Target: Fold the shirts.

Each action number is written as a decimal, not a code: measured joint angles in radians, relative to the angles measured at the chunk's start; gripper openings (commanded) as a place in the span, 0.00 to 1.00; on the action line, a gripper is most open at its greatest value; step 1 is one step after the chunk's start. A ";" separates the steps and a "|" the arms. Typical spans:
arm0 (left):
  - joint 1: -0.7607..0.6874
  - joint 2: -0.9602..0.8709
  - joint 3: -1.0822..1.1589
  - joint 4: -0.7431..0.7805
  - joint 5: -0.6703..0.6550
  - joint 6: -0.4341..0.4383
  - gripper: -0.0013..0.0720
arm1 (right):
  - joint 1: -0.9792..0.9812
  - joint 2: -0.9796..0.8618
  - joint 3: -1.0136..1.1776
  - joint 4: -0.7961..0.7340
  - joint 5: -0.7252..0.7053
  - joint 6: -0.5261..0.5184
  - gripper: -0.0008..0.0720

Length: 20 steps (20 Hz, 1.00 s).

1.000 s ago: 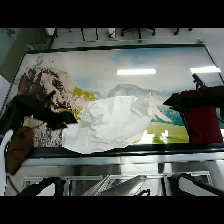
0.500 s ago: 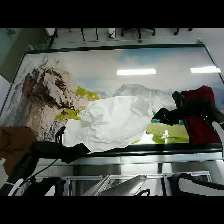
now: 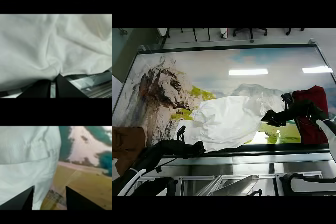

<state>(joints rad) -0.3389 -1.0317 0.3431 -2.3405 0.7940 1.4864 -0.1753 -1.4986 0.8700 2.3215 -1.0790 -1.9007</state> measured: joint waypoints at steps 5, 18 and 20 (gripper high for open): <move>-0.016 -0.053 0.132 0.054 0.051 0.006 0.04 | 0.046 -0.053 0.013 0.044 0.072 0.000 0.21; 0.089 0.195 1.048 0.355 0.245 0.006 0.04 | 0.005 0.320 0.697 0.099 -0.022 0.066 0.05; 0.119 0.239 1.306 0.394 0.262 0.007 0.04 | -0.036 0.438 0.886 0.087 -0.031 0.077 0.05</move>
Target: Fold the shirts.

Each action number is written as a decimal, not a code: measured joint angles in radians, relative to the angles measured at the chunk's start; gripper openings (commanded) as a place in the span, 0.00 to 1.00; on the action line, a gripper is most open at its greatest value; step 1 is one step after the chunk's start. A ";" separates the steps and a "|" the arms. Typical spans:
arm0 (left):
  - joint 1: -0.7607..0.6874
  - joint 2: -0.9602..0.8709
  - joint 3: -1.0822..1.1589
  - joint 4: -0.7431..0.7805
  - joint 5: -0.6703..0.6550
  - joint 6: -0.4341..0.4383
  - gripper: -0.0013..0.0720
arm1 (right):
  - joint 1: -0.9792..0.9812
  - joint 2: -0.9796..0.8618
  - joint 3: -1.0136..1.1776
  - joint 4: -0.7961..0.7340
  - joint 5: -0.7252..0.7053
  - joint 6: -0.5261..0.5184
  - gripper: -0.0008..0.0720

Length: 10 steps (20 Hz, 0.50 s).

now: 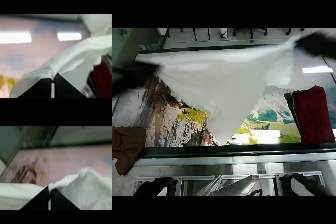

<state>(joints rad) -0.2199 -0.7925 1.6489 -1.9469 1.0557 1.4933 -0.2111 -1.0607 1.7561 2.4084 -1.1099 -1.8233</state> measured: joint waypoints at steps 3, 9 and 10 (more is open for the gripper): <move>0.058 0.033 0.335 0.033 0.008 0.001 0.04 | -0.034 0.137 0.187 -0.006 -0.006 0.018 0.05; 0.170 -0.032 0.501 0.036 -0.018 0.013 0.04 | -0.051 0.222 0.268 -0.009 -0.014 0.051 0.05; 0.171 -0.058 0.463 0.020 -0.040 0.029 0.04 | -0.051 0.215 0.254 -0.005 -0.034 0.058 0.05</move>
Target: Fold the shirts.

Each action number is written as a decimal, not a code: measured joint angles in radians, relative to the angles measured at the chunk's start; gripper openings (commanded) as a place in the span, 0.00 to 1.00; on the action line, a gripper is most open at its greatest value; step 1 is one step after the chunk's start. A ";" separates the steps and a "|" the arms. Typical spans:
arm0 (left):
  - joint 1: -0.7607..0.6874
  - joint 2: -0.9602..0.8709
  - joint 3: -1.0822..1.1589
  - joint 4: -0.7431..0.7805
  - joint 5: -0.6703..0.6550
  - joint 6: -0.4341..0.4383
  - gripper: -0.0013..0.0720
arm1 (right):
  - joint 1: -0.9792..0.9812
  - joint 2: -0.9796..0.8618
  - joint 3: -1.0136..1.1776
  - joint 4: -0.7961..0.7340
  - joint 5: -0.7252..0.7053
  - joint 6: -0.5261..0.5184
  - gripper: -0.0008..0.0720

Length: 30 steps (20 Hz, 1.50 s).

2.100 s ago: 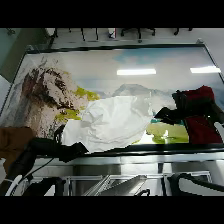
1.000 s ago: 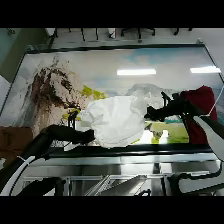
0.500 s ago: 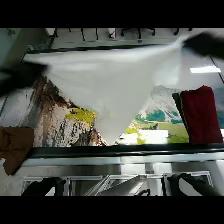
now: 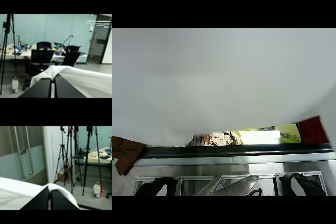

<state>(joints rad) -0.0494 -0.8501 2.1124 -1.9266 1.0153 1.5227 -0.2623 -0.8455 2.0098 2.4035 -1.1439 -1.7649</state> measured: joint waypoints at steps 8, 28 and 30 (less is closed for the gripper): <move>-0.151 -0.565 -0.095 -0.075 -0.208 0.133 0.04 | 0.201 -0.142 -0.509 -0.067 0.060 0.007 0.05; -0.060 -1.109 -0.116 -0.192 0.255 0.047 0.98 | 0.173 -0.662 -0.890 -0.219 0.418 0.078 0.05; -0.017 -1.007 -0.227 -0.163 0.419 0.022 0.98 | 0.145 -0.665 -0.885 -0.219 0.405 0.078 0.05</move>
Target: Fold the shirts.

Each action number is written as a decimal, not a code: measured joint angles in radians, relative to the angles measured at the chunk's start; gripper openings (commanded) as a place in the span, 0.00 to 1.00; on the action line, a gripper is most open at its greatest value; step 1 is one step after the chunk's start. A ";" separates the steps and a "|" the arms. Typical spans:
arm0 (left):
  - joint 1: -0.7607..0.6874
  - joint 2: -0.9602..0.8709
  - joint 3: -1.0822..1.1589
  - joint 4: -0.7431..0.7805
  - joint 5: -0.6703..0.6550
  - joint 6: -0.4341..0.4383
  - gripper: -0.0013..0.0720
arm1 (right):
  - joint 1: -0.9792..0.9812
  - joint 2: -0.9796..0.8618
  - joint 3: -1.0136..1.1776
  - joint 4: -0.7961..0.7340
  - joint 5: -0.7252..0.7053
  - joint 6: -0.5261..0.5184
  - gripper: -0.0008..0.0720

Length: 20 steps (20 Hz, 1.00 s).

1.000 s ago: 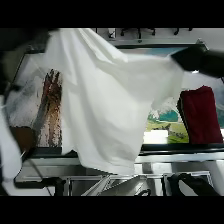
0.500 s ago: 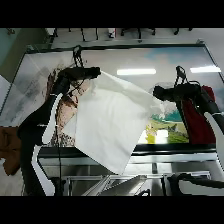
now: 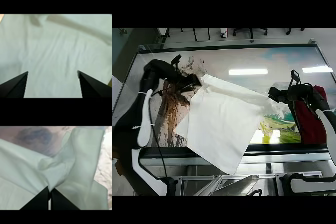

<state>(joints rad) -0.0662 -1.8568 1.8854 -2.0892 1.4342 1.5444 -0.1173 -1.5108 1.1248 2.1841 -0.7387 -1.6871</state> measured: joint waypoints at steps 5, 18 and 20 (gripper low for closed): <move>0.037 0.408 -0.576 0.116 0.064 -0.043 0.98 | -0.053 -0.002 0.005 0.000 -0.037 -0.011 0.05; 0.043 0.878 -1.462 -0.093 -0.539 -0.052 0.63 | -0.068 -0.002 0.006 0.041 -0.071 -0.018 0.05; 0.043 0.856 -1.447 -0.100 -0.583 -0.047 0.25 | -0.068 -0.002 0.006 0.042 -0.071 -0.018 0.05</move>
<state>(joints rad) -0.0231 -1.0004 0.4389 -2.1895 0.8509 1.4971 -0.1852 -1.5124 1.1305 2.2261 -0.8101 -1.7054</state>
